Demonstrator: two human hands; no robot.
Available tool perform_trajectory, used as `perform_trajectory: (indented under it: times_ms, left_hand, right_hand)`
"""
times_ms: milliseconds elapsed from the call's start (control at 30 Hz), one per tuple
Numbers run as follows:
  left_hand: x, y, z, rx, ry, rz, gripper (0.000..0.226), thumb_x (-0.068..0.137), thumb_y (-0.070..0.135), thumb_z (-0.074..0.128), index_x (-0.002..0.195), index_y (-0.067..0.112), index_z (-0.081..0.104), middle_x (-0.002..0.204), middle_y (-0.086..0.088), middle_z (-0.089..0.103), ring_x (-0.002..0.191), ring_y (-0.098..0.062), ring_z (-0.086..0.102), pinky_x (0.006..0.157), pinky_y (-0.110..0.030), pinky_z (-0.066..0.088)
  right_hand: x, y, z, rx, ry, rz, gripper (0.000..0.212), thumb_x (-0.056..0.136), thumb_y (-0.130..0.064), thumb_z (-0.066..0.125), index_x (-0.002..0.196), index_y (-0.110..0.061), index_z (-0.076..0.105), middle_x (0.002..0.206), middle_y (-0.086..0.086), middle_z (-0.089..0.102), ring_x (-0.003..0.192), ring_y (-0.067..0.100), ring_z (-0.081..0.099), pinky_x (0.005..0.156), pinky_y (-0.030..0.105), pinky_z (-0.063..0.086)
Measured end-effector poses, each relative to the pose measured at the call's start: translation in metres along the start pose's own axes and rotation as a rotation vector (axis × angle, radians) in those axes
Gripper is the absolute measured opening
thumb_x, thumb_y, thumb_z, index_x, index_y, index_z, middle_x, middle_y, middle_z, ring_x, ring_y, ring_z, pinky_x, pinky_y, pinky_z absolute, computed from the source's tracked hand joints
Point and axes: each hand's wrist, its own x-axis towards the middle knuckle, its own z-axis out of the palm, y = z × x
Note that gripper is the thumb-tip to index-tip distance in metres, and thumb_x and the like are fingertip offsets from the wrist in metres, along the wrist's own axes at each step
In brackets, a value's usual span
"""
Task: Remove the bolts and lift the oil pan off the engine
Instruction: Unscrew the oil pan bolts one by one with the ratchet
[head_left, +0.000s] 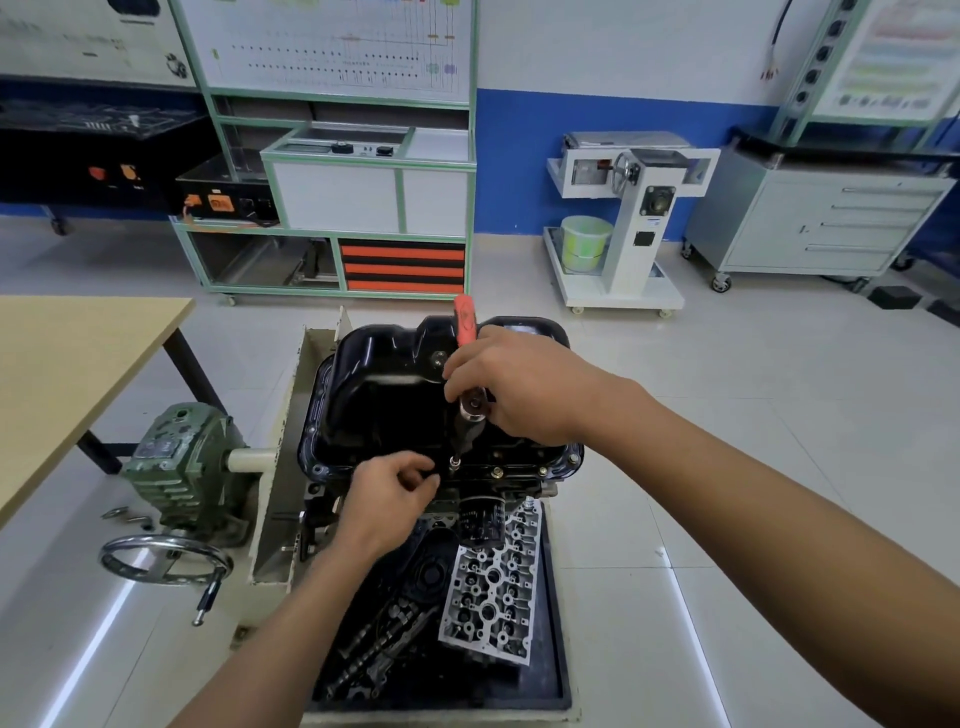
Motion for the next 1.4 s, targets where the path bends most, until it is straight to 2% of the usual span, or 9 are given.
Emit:
perform_trajectory:
  times_ms: [167,267,433,633,900,1033,1100,1267,1400]
  left_hand:
    - [-0.006,-0.004,0.035,0.063,0.031,-0.096,0.035,0.092,0.036,0.075,0.120,0.014,0.073,0.067,0.008,0.063,0.058,-0.007,0.060,0.051,-0.016,0.044]
    - [-0.004,0.005,0.050,0.051,0.086,-0.129,0.019,0.091,0.037,0.074,0.099,0.020,0.077,0.059,0.008,0.062,0.054,-0.006,0.058,0.049,-0.026,0.046]
    - [-0.002,0.014,0.062,0.048,0.140,-0.173,0.012,0.091,0.033,0.073,0.083,0.025,0.074,0.053,0.010,0.062,0.052,-0.002,0.060,0.043,-0.020,0.036]
    - [-0.002,0.015,0.066,0.050,0.173,-0.182,0.020,0.089,0.030,0.073,0.070,0.032,0.064,0.054,0.016,0.063,0.049,-0.005,0.060,0.041,-0.021,0.038]
    - [-0.007,0.012,0.058,-0.051,0.190,-0.038,0.004,0.094,0.017,0.071,0.094,0.018,0.075,0.062,0.010,0.065,0.049,-0.009,0.060,0.042,-0.022,0.047]
    - [-0.010,0.004,0.021,-0.092,0.218,0.044,0.008,0.093,0.017,0.074,0.100,0.021,0.075,0.080,0.014,0.070,0.072,0.000,0.068,0.063,-0.020,0.058]
    - [-0.010,0.004,-0.004,-0.168,0.268,0.061,0.019,0.091,0.013,0.076,0.097,0.031,0.073,0.082,0.017,0.072,0.078,0.000,0.070,0.070,-0.019,0.060]
    - [-0.008,-0.003,-0.081,-0.334,0.356,0.017,0.030,0.089,0.003,0.076,0.096,0.033,0.073,0.084,0.011,0.077,0.076,-0.012,0.076,0.071,-0.018,0.058]
    - [-0.007,-0.036,-0.159,-0.332,0.467,-0.046,0.020,0.089,0.011,0.078,0.101,0.028,0.076,0.083,0.007,0.079,0.074,-0.011,0.076,0.069,-0.017,0.058]
  right_hand:
    - [0.000,-0.001,0.000,-0.163,-0.052,0.088,0.036,0.078,-0.021,0.077,0.113,-0.027,0.070,0.102,-0.005,0.062,0.099,0.024,0.061,0.065,0.033,0.044]
    - [-0.003,0.005,0.000,-0.066,-0.117,0.142,0.047,0.075,-0.036,0.084,0.118,-0.027,0.068,0.103,-0.006,0.051,0.103,0.020,0.052,0.072,0.033,0.040]
    - [-0.009,0.015,0.005,0.066,-0.018,0.202,0.012,0.082,-0.023,0.080,0.087,-0.018,0.070,0.096,-0.005,0.048,0.095,0.020,0.054,0.075,0.032,0.042]
    - [-0.011,0.020,0.013,0.283,0.117,0.245,0.014,0.080,-0.016,0.082,0.091,-0.016,0.073,0.090,-0.009,0.050,0.081,0.007,0.046,0.077,0.024,0.040]
    - [-0.022,0.037,0.002,0.598,0.373,0.536,0.028,0.073,-0.007,0.086,0.071,-0.027,0.066,0.067,-0.004,0.055,0.055,-0.005,0.050,0.058,0.006,0.039]
    - [-0.012,0.047,-0.010,0.983,0.497,0.669,0.026,0.076,0.012,0.074,0.072,-0.013,0.068,0.071,0.019,0.057,0.090,0.011,0.070,0.092,0.023,0.052]
    - [0.006,0.044,-0.014,1.149,0.496,0.711,0.030,0.076,0.018,0.068,0.072,-0.012,0.067,0.066,0.010,0.046,0.085,0.025,0.063,0.067,0.027,0.049]
    - [0.080,0.009,-0.015,1.349,0.450,0.632,0.033,0.077,0.020,0.060,0.076,-0.012,0.067,0.050,-0.007,0.052,0.047,0.009,0.047,0.050,0.022,0.040]
    - [0.160,-0.053,-0.003,1.442,0.423,0.545,0.032,0.077,0.017,0.060,0.075,-0.014,0.068,0.048,-0.010,0.055,0.046,0.009,0.047,0.043,0.020,0.040]
